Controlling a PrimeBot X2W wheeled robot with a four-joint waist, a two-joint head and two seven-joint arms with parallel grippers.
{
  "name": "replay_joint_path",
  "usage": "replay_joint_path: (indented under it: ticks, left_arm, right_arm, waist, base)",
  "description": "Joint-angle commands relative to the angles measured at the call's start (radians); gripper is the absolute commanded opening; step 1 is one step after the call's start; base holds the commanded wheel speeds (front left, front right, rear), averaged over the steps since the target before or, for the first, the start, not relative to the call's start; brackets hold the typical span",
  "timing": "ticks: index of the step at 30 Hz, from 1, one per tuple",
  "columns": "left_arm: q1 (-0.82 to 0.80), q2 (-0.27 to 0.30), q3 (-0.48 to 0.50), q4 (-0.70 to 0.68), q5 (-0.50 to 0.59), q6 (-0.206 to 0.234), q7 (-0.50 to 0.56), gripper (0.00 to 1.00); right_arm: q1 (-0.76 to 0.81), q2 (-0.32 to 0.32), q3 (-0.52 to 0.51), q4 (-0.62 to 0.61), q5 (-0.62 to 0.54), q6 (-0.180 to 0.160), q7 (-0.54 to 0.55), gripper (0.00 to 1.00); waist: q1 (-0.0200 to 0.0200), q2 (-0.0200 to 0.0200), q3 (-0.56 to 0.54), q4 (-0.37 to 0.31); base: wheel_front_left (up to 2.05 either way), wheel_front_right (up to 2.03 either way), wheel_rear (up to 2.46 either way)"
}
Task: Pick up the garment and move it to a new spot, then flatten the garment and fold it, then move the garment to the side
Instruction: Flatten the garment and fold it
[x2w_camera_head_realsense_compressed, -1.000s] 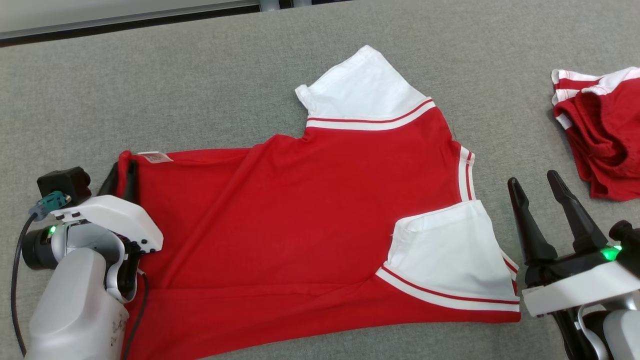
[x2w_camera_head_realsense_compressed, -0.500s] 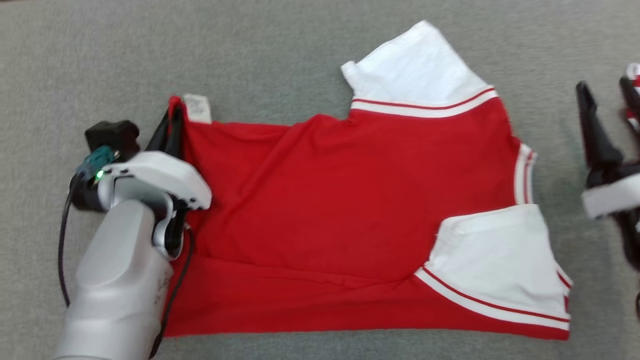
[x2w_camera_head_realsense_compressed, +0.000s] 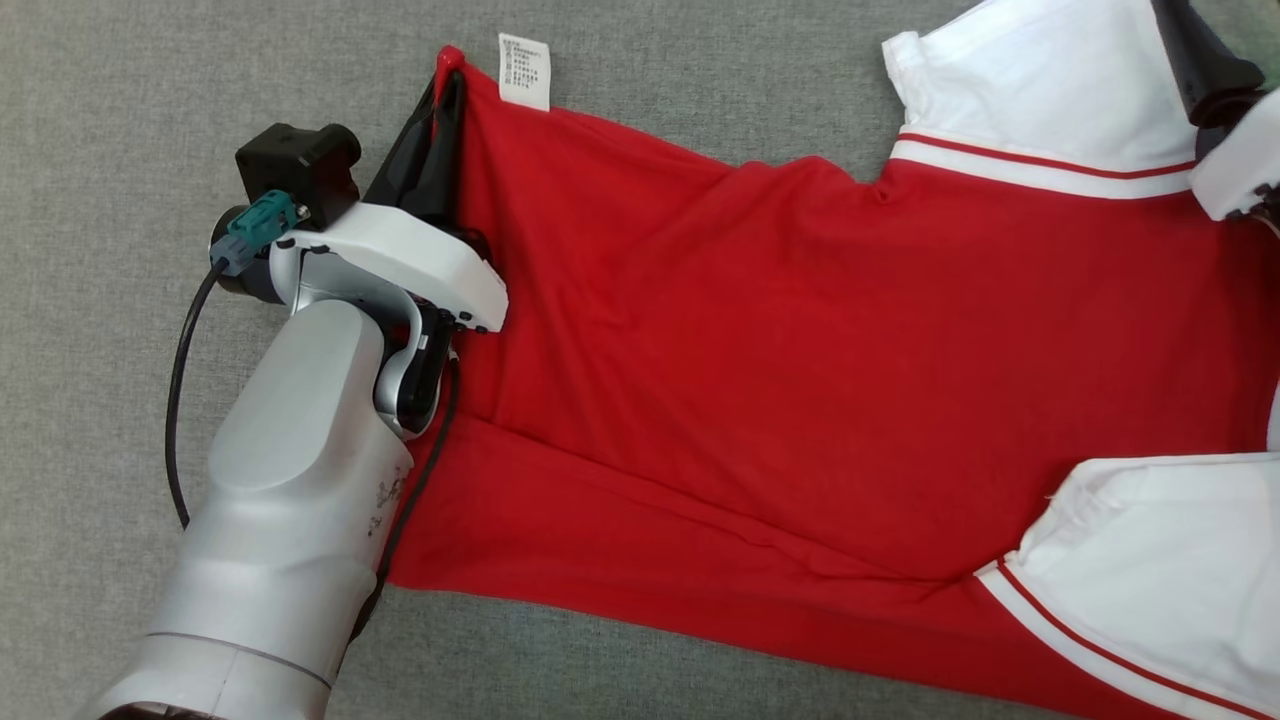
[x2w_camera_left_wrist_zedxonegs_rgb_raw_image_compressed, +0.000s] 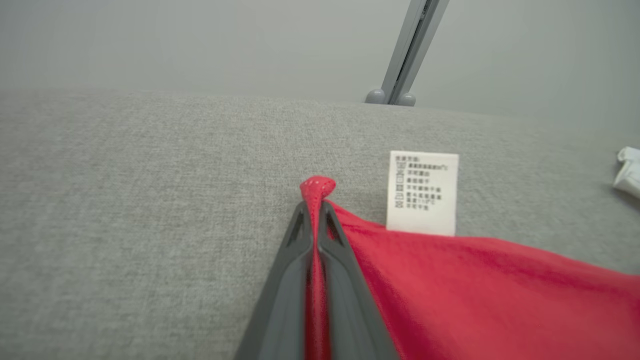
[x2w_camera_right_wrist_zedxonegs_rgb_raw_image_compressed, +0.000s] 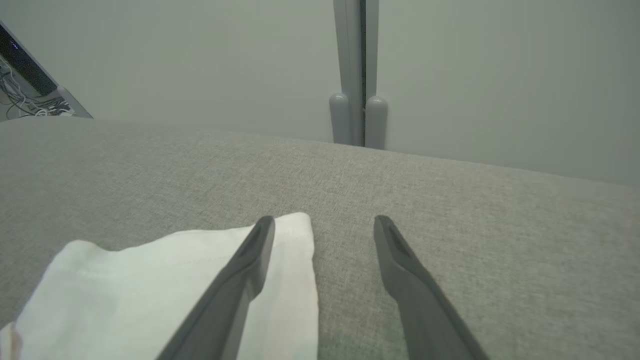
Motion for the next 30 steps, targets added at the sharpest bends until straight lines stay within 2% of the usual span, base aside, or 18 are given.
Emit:
replay_joint_path:
  ticks: [1, 2, 6, 7, 9, 10, 18, 25, 30]
  left_arm:
    - [0.032, 0.014, -0.008, 0.041, -0.013, 0.008, 0.002, 0.0]
    - [0.03, 0.012, -0.026, 0.042, -0.03, 0.013, 0.001, 0.0]
    - [0.026, 0.008, -0.064, 0.043, -0.072, 0.022, -0.003, 0.0]
    - [0.026, 0.007, -0.073, 0.044, -0.078, 0.023, -0.004, 0.0]
    - [0.03, 0.006, -0.085, 0.046, -0.089, 0.031, -0.005, 0.0]
    - [0.034, 0.006, -0.089, 0.046, -0.094, 0.033, -0.007, 0.0]
    - [0.08, 0.026, -0.056, -0.016, -0.083, 0.054, -0.013, 0.0]
    - [0.173, 0.066, -0.001, -0.16, -0.084, 0.067, -0.015, 0.0]
    - [0.269, 0.097, 0.027, -0.255, -0.113, 0.075, -0.01, 0.0]
  right_arm:
    - [-0.019, -0.008, 0.018, 0.015, 0.022, 0.0, 0.016, 1.0]
    - [-0.066, -0.014, 0.079, 0.051, 0.049, 0.0, 0.048, 1.0]
    - [-0.125, -0.022, 0.196, 0.118, 0.117, 0.0, 0.125, 1.0]
    - [-0.133, -0.023, 0.22, 0.127, 0.138, 0.0, 0.136, 0.91]
    - [-0.145, -0.028, 0.263, 0.138, 0.171, 0.0, 0.149, 0.12]
    - [-0.151, -0.033, 0.28, 0.138, 0.186, 0.0, 0.14, 0.0]
    - [-0.159, -0.079, 0.345, 0.066, 0.265, 0.0, -0.078, 0.0]
    - [-0.088, -0.13, 0.371, -0.014, 0.312, 0.0, -0.253, 0.0]
    - [0.006, -0.156, 0.365, -0.082, 0.344, 0.0, -0.323, 0.0]
  waist:
    - [0.0, -0.0001, 0.012, 0.01]
    - [0.0, -0.0001, 0.014, 0.011]
    - [0.0, -0.0001, 0.013, 0.015]
    - [0.0, -0.0001, 0.011, 0.015]
    - [0.0, -0.0001, 0.006, 0.014]
    - [0.0, -0.0001, 0.003, 0.012]
    - [0.0, -0.0001, -0.04, -0.029]
    - [0.0, -0.0001, -0.125, -0.065]
    - [0.0, -0.0001, -0.188, -0.093]
  base:
    - [0.0, 0.0, 0.0]
    - [0.0, 0.0, 0.0]
    - [0.0, 0.0, 0.0]
    - [0.0, 0.0, 0.0]
    - [0.0, 0.0, 0.0]
    - [0.0, 0.0, 0.0]
    - [0.0, 0.0, 0.0]
    - [0.0, 0.0, 0.0]
    - [0.0, 0.0, 0.0]
